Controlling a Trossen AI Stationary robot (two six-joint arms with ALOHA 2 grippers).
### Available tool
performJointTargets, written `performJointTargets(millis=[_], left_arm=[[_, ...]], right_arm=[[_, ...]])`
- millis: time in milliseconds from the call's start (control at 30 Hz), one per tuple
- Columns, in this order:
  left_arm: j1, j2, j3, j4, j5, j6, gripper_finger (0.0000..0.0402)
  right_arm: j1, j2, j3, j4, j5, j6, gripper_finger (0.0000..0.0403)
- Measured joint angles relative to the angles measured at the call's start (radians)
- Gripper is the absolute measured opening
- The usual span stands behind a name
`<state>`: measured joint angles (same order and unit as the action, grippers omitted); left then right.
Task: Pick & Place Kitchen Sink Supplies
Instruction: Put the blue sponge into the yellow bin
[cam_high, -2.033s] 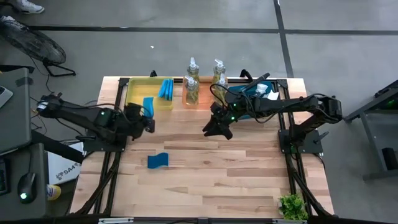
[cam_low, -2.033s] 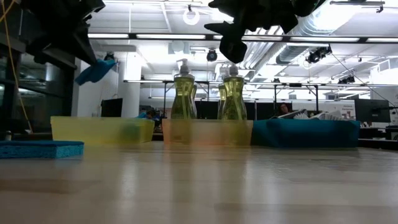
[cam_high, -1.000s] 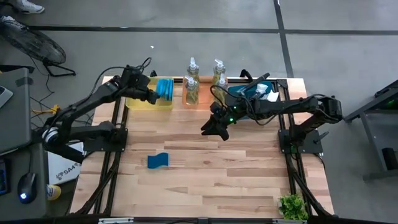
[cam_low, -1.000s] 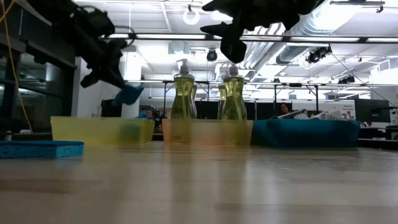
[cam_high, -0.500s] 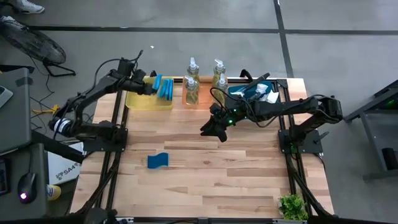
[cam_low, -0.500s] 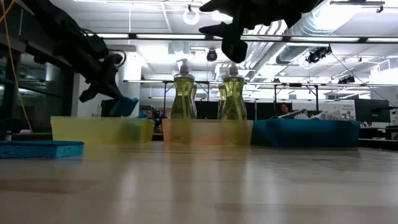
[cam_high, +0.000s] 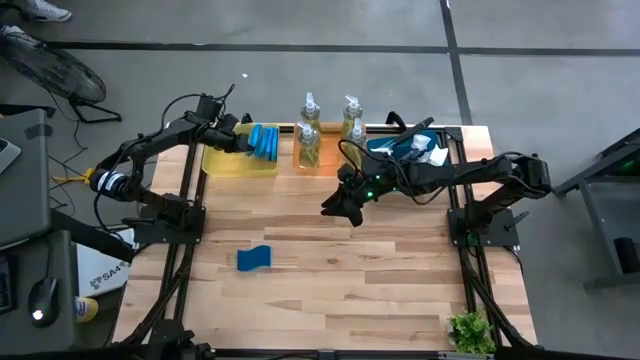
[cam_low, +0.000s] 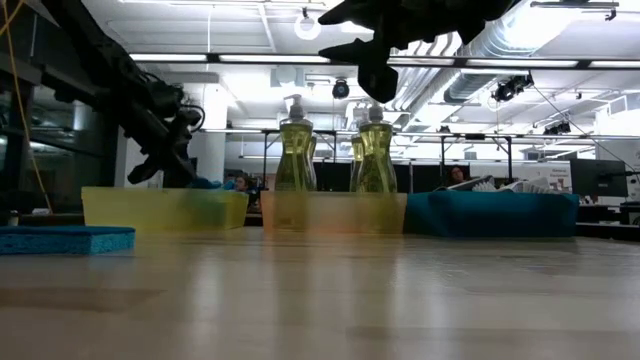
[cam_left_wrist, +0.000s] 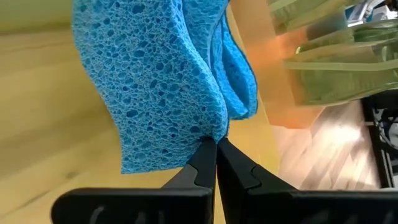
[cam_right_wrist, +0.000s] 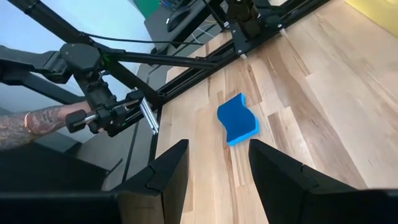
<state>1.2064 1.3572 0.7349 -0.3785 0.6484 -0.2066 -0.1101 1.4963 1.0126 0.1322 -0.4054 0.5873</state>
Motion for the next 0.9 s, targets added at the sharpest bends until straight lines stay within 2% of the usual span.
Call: performJointTargets(millis=[233,900], left_arm=[[0.000,0.035,0.000,0.061,0.030,0.000,0.0000],[-0.002,0.035,0.000,0.032,-0.038,-0.012,0.0000]], right_arm=[[0.000,0.000,0.000,0.000,0.014,0.000,0.0161],[0.000,0.000,0.000,0.000,0.014,-0.001,0.0161]])
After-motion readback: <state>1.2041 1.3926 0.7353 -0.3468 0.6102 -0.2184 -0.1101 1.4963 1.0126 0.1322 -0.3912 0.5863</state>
